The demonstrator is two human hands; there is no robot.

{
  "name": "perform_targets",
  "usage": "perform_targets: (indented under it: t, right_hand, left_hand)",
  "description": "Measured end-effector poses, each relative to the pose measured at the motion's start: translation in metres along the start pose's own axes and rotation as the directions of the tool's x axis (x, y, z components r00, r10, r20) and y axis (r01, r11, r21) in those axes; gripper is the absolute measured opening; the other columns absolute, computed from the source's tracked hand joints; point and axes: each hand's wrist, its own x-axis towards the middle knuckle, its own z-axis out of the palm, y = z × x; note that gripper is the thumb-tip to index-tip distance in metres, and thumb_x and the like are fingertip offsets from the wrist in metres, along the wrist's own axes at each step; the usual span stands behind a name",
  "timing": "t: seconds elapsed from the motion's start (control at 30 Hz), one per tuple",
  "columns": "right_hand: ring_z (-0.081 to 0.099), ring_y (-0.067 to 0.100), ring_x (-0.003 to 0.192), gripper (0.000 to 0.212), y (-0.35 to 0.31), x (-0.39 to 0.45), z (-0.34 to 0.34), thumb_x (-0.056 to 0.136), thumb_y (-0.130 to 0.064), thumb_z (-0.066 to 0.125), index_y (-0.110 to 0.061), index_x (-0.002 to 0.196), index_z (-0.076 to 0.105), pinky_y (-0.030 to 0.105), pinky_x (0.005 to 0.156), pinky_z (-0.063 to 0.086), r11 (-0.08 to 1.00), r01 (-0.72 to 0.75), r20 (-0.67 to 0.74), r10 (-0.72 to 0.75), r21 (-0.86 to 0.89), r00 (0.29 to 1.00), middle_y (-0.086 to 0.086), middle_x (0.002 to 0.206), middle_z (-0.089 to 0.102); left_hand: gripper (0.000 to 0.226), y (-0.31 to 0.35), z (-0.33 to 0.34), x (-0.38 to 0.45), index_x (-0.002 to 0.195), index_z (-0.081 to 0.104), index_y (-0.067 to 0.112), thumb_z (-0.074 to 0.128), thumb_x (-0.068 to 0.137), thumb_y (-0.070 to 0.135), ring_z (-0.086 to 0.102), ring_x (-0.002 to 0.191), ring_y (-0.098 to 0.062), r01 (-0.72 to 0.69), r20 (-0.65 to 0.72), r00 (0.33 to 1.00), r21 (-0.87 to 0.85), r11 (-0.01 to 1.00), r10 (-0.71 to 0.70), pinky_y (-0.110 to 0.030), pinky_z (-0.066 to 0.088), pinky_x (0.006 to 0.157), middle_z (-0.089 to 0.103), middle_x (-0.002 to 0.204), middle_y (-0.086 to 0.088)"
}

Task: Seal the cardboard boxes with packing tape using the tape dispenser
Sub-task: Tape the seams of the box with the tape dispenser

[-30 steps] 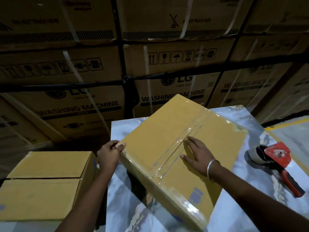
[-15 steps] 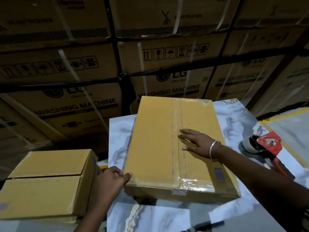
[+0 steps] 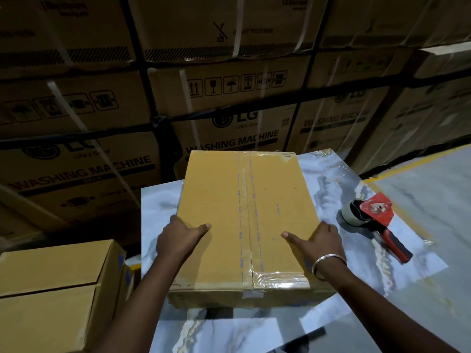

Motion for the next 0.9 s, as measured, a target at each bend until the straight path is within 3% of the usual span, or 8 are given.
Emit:
perform_targets:
  t: [0.1,0.17,0.4,0.57,0.73,0.9]
  right_hand:
    - [0.063,0.025,0.070,0.110,0.007,0.005,-0.004,0.044,-0.096,0.066,-0.004,0.105,0.055,0.032,0.050,0.043,0.992,-0.058,0.031,0.054,0.113,0.998,0.011,0.083,0.063]
    - [0.057,0.021,0.060,0.099,0.006,0.008,-0.010,0.049,-0.089,0.073,-0.003,0.097,0.055,0.029,0.045,0.034,0.990,-0.066,0.042,0.061,0.128,0.997,0.007,0.071,0.059]
    - [0.058,0.021,0.062,0.092,0.002,0.014,-0.025,0.052,-0.085,0.076,-0.006,0.092,0.053,0.029,0.046,0.032,0.994,-0.015,0.065,0.009,0.104,0.998,0.006,0.070,0.058]
    - [0.047,0.020,0.049,0.079,-0.005,0.022,-0.060,0.057,-0.084,0.074,-0.013,0.069,0.042,0.027,0.045,0.031,0.994,0.060,0.091,-0.069,0.096,0.993,0.003,0.055,0.044]
    - [0.057,0.021,0.058,0.076,-0.004,0.045,-0.126,0.059,-0.083,0.074,-0.011,0.073,0.053,0.028,0.046,0.033,0.979,0.137,0.050,-0.146,0.153,0.988,0.006,0.063,0.057]
    - [0.040,0.019,0.050,0.071,0.030,0.079,-0.213,0.064,-0.081,0.073,-0.015,0.067,0.047,0.027,0.047,0.027,0.956,0.199,0.018,-0.207,0.217,0.978,0.001,0.057,0.042]
  left_hand:
    - [0.089,-0.006,0.006,-0.007,0.129,0.049,0.012,0.068,0.070,0.077,0.061,0.105,-0.038,-0.011,-0.039,0.999,0.003,1.000,0.011,-0.043,0.053,0.083,0.064,0.120,-0.013]
    - [0.085,-0.010,0.010,-0.015,0.125,0.052,0.014,0.069,0.070,0.077,0.062,0.104,-0.037,-0.012,-0.047,0.999,-0.025,1.000,0.011,-0.041,0.052,0.080,0.066,0.118,-0.010]
    - [0.075,-0.007,0.017,-0.035,0.120,0.056,0.017,0.078,0.068,0.067,0.062,0.101,-0.036,-0.012,-0.100,0.995,-0.108,0.994,0.001,-0.038,0.048,0.073,0.068,0.113,-0.008]
    - [0.073,0.012,0.003,-0.048,0.115,0.059,0.020,0.078,0.065,0.070,0.062,0.094,-0.035,-0.035,-0.149,0.989,-0.108,0.994,0.019,-0.038,0.049,0.072,0.068,0.108,-0.008]
    - [0.066,0.071,-0.020,-0.069,0.106,0.062,0.024,0.079,0.062,0.069,0.063,0.086,-0.031,-0.091,-0.196,0.979,-0.168,0.982,0.057,-0.039,0.052,0.073,0.069,0.100,-0.003]
    - [0.054,0.163,-0.025,-0.106,0.086,0.065,0.020,0.087,0.058,0.060,0.066,0.080,-0.028,-0.157,-0.168,0.979,-0.286,0.945,0.112,-0.042,0.056,0.077,0.072,0.090,-0.002]
